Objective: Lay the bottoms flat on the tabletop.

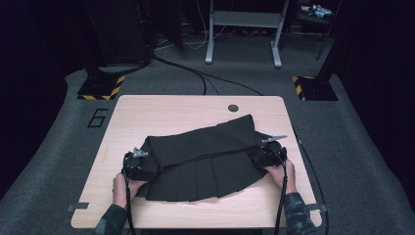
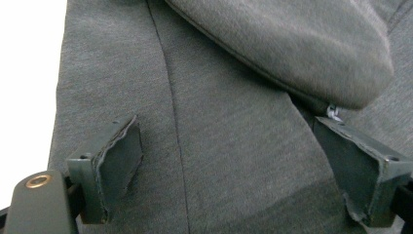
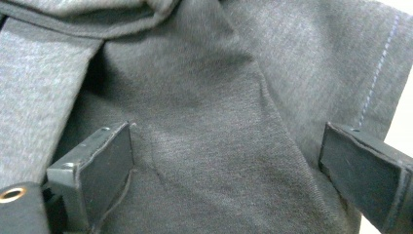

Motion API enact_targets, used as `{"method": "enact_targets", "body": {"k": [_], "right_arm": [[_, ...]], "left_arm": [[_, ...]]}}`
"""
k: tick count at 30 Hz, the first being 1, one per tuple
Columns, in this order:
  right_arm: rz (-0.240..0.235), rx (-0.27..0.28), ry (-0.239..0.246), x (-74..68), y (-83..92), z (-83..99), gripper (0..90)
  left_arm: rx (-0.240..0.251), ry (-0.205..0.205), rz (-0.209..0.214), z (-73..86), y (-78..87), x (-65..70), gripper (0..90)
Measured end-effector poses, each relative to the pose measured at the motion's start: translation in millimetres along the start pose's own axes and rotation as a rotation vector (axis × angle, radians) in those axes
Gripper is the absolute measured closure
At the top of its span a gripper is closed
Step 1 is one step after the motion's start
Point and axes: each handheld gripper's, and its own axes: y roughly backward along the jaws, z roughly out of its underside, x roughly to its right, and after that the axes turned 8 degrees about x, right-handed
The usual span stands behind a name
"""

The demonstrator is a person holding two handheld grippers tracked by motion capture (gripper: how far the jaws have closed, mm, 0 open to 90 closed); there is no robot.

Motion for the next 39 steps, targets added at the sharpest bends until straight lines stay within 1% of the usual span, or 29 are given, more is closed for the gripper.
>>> {"method": "enact_targets", "body": {"k": [1,2,5,6,9,10,11,12,15,16,19,20,21,23,24,25,26,27,28,29,30,31,32,33,34,35,37,38,39], "right_arm": [[0.001,0.002,-0.001,-0.8,1.9,2.1,5.3],[0.006,0.011,0.002,-1.5,3.5,4.4,5.5],[0.016,0.021,-0.011,-5.9,8.7,10.9,5.8],[0.013,0.025,-0.009,-6.8,10.4,13.0,5.9],[0.020,0.032,-0.013,-10.0,16.1,19.3,6.0],[0.024,0.030,-0.016,-11.3,18.3,21.5,6.0],[0.023,0.033,-0.009,-11.7,20.7,24.1,6.0],[0.027,0.034,-0.015,-13.2,23.2,26.9,6.0],[0.030,0.042,-0.016,-18.1,32.3,36.9,6.1],[0.030,0.042,-0.018,-20.2,35.6,40.4,6.1],[0.032,0.046,-0.014,-26.2,45.3,50.8,6.2],[0.029,0.043,-0.014,-28.5,48.5,53.9,6.3],[0.034,0.044,-0.020,-31.2,51.1,56.6,6.3],[0.026,0.038,-0.013,-33.2,54.2,59.4,6.3],[0.023,0.035,-0.006,-38.0,59.1,64.2,6.3],[0.020,0.034,-0.004,-40.3,61.4,66.4,6.3],[0.020,0.032,-0.004,-42.3,63.3,68.3,6.3],[0.015,0.032,-0.001,-43.8,64.8,69.9,6.3],[0.014,0.037,0.010,-44.9,65.7,70.9,6.8],[0.014,0.037,0.010,-44.9,65.7,70.9,6.8],[0.026,0.056,0.018,-47.7,67.4,70.9,7.0],[0.027,0.079,0.023,-48.0,69.2,69.3,7.6],[0.024,0.108,0.015,-48.8,72.1,66.3,9.2],[0.021,0.135,0.023,-49.1,74.9,62.2,10.5],[0.022,0.152,0.029,-50.2,77.8,57.4,11.2],[0.027,0.165,0.038,-52.3,80.3,52.4,13.0],[0.029,0.187,0.065,-57.3,82.9,42.2,15.1],[0.028,0.200,0.088,-59.9,83.5,37.9,18.0],[0.031,0.210,0.098,-63.8,83.6,34.2,21.2]], "left_arm": [[0.000,0.000,0.000,0.0,0.0,0.0,12.4],[0.015,-0.013,-0.012,2.1,-0.1,1.4,12.2],[0.027,-0.011,-0.008,3.8,0.3,1.1,12.2],[0.034,-0.014,0.005,4.7,0.8,0.4,12.2],[0.032,-0.023,0.009,6.0,2.3,0.5,12.3],[0.036,-0.030,0.027,7.9,4.1,0.0,12.5],[0.036,-0.036,0.031,9.0,5.2,0.1,12.7],[0.044,-0.034,0.041,10.4,5.9,0.5,12.7],[0.054,-0.051,0.052,14.8,9.5,1.2,13.0],[0.051,-0.052,0.061,15.9,11.1,1.1,13.0],[0.065,-0.052,0.062,20.4,14.9,2.9,13.3],[0.057,-0.063,0.063,21.8,17.0,3.0,13.3],[0.060,-0.063,0.065,23.5,18.5,3.8,13.3],[0.065,-0.062,0.066,25.3,20.0,4.4,13.3],[0.075,-0.065,0.063,29.4,23.3,5.4,13.3],[0.067,-0.068,0.067,30.7,25.5,5.0,13.3],[0.078,-0.056,0.060,32.3,26.3,6.2,13.3],[0.070,-0.059,0.061,32.7,28.2,6.0,13.4],[0.087,-0.037,0.048,33.3,29.2,7.3,14.6],[0.087,-0.037,0.048,33.3,29.2,7.3,15.8],[0.106,-0.002,0.068,32.0,34.0,9.7,16.0],[0.126,0.010,0.064,30.7,36.6,13.6,16.1],[0.137,0.001,0.066,28.6,39.3,17.5,16.2],[0.143,-0.009,0.074,26.1,41.7,21.5,16.3],[0.143,-0.009,0.074,26.1,41.7,21.5,16.2],[0.141,-0.035,0.086,20.7,44.3,28.8,16.2],[0.131,-0.064,0.093,16.3,43.4,33.9,16.4],[0.127,-0.065,0.095,15.2,41.7,36.3,16.7],[0.124,-0.071,0.095,14.4,39.5,37.7,17.3]]}}
